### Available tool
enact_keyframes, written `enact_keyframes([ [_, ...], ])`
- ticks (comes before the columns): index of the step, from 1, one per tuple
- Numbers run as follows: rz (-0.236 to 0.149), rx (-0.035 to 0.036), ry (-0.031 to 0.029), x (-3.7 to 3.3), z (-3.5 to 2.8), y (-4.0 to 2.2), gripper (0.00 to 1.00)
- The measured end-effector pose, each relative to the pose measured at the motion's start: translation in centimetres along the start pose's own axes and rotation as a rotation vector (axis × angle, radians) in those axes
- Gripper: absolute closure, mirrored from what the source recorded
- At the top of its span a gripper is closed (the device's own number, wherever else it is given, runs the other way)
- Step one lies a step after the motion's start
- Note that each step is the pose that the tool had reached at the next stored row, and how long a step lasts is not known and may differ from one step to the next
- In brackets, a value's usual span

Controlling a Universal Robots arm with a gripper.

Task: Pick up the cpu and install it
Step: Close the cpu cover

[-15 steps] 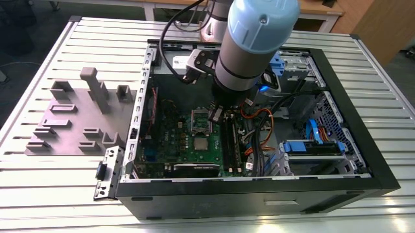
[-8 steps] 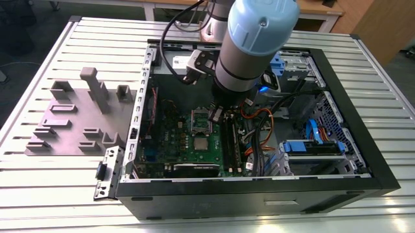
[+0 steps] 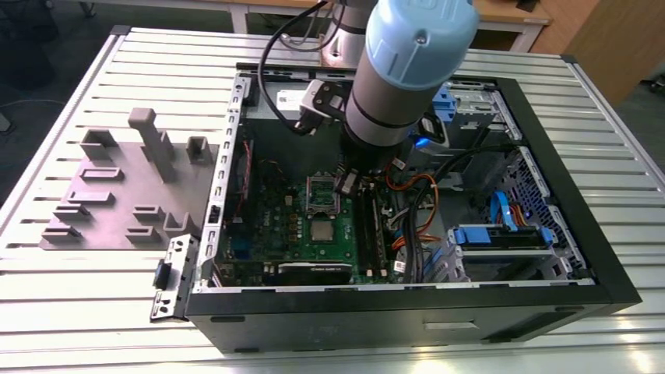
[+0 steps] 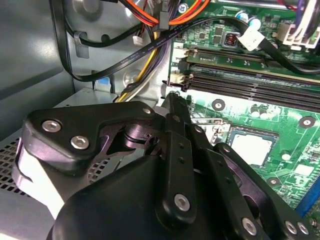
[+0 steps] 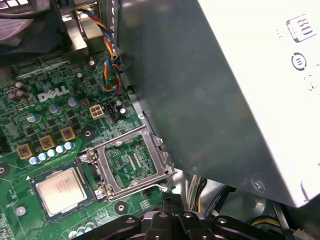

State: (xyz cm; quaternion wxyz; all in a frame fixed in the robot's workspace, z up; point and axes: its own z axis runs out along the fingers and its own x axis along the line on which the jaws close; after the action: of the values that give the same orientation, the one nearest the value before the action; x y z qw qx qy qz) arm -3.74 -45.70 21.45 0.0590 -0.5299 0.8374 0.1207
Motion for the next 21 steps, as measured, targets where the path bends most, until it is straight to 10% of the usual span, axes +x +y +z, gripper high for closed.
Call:
enact_keyframes([
  [21,0.056,0.0102,-0.0142,-0.12,1.12,0.02,0.89],
])
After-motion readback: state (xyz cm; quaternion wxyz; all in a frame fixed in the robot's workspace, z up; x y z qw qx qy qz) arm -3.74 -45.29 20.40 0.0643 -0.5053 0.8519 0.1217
